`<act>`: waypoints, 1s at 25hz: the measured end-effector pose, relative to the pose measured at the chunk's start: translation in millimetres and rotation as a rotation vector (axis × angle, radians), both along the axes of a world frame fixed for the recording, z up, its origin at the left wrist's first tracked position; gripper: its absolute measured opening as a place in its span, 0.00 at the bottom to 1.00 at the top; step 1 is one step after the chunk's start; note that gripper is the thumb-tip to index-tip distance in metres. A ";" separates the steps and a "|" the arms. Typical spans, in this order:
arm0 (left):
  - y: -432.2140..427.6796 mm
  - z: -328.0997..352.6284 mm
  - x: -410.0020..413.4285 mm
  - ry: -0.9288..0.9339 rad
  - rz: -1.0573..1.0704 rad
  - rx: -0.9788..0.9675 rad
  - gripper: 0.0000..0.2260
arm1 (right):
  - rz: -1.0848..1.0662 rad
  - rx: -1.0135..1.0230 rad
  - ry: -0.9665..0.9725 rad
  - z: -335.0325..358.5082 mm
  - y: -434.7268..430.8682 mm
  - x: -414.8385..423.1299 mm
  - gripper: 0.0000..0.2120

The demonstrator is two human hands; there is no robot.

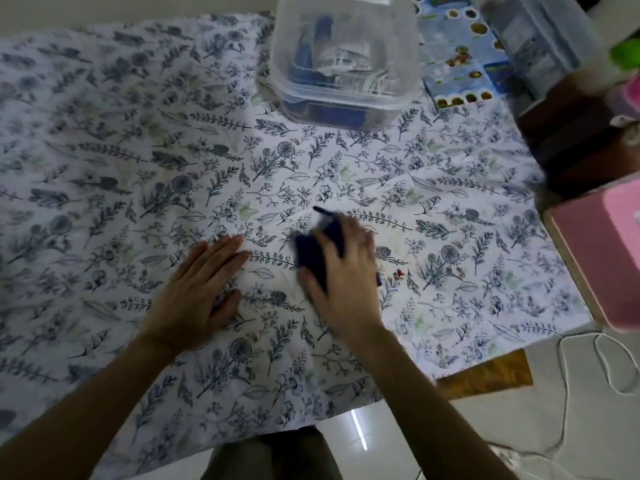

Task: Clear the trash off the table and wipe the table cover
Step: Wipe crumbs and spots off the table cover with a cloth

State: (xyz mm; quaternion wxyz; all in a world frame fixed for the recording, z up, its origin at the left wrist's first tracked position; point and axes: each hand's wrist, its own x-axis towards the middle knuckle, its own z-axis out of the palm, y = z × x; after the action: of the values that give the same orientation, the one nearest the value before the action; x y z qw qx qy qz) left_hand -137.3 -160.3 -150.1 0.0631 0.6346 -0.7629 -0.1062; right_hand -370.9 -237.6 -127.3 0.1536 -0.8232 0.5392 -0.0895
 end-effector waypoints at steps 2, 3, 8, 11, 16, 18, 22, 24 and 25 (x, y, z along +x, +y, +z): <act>-0.3 -0.4 0.6 0.009 -0.004 0.000 0.26 | 0.345 -0.011 0.019 0.5 20.8 -20.0 0.26; -0.9 -0.5 0.7 0.015 -0.006 -0.002 0.26 | 0.487 -0.021 0.040 1.4 23.0 -40.9 0.26; -0.7 -1.4 1.5 0.022 -0.008 -0.012 0.26 | 0.124 0.039 -0.026 3.7 -5.4 -150.7 0.27; 0.3 -1.3 2.0 0.011 -0.005 -0.011 0.26 | -0.272 -0.004 -0.081 -0.9 -30.5 -141.0 0.27; -0.3 -2.3 1.8 -0.003 -0.003 -0.004 0.27 | -0.113 -0.042 -0.067 -4.5 -6.8 -35.2 0.24; -0.3 -2.1 0.8 -0.017 -0.002 -0.003 0.27 | 0.092 -0.045 -0.062 -2.9 15.5 -14.9 0.25; -0.1 0.6 -1.4 -0.026 -0.007 -0.019 0.26 | 0.392 -0.019 0.026 -7.3 48.1 -55.2 0.26; -0.4 1.0 -0.5 -0.029 -0.001 -0.011 0.26 | 0.297 0.013 0.013 -5.2 40.3 -99.9 0.28; -0.5 0.6 0.0 -0.030 0.000 -0.010 0.26 | 0.210 0.022 -0.003 -1.6 30.3 -120.9 0.28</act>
State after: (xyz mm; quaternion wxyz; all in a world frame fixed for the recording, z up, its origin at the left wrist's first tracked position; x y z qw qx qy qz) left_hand -137.2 -160.8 -149.5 0.0549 0.6357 -0.7643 -0.0928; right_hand -491.8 -207.3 -129.0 0.1722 -0.8733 0.4507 -0.0680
